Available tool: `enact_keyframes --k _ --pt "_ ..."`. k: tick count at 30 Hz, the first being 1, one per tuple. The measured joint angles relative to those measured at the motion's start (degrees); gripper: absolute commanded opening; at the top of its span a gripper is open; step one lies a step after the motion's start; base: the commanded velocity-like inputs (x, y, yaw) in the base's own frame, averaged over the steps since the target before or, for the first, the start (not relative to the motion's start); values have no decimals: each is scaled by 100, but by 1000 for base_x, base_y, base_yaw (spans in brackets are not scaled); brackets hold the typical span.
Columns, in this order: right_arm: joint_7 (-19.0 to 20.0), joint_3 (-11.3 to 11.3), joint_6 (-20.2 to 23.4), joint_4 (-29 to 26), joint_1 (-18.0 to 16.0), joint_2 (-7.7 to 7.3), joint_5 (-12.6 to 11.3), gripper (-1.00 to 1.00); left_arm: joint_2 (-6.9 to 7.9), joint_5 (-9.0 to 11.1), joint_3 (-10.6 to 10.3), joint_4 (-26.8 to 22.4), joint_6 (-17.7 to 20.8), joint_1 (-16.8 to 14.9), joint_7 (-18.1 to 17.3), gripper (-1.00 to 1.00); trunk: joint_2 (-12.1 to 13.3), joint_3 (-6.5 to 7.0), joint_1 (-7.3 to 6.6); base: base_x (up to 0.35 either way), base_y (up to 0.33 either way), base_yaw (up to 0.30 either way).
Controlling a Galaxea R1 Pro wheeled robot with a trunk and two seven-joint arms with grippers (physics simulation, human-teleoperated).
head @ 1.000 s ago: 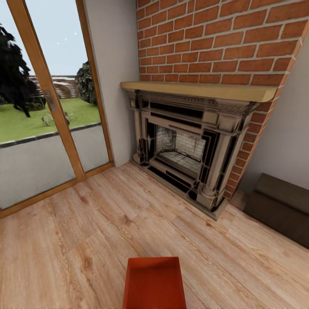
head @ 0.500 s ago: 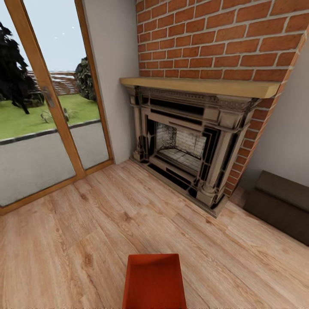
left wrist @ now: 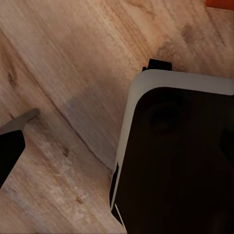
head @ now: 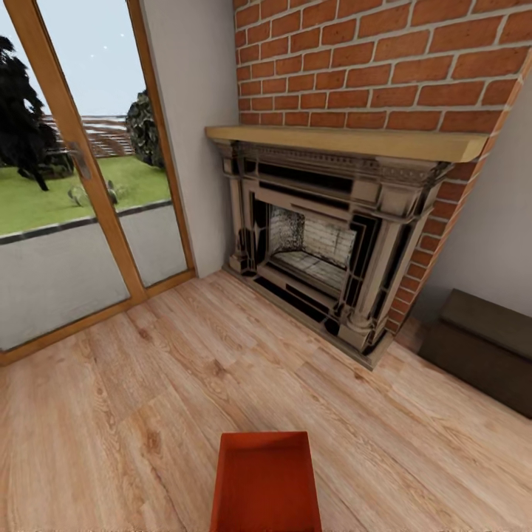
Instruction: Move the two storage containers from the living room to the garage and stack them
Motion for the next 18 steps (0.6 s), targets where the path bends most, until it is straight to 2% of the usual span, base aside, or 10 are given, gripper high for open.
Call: enact_keyframes --k 18 --pt "3 0 -1 0 0 0 0 100 0 0 0 0 -1 0 0 100 0 -154 0 0 0 0"
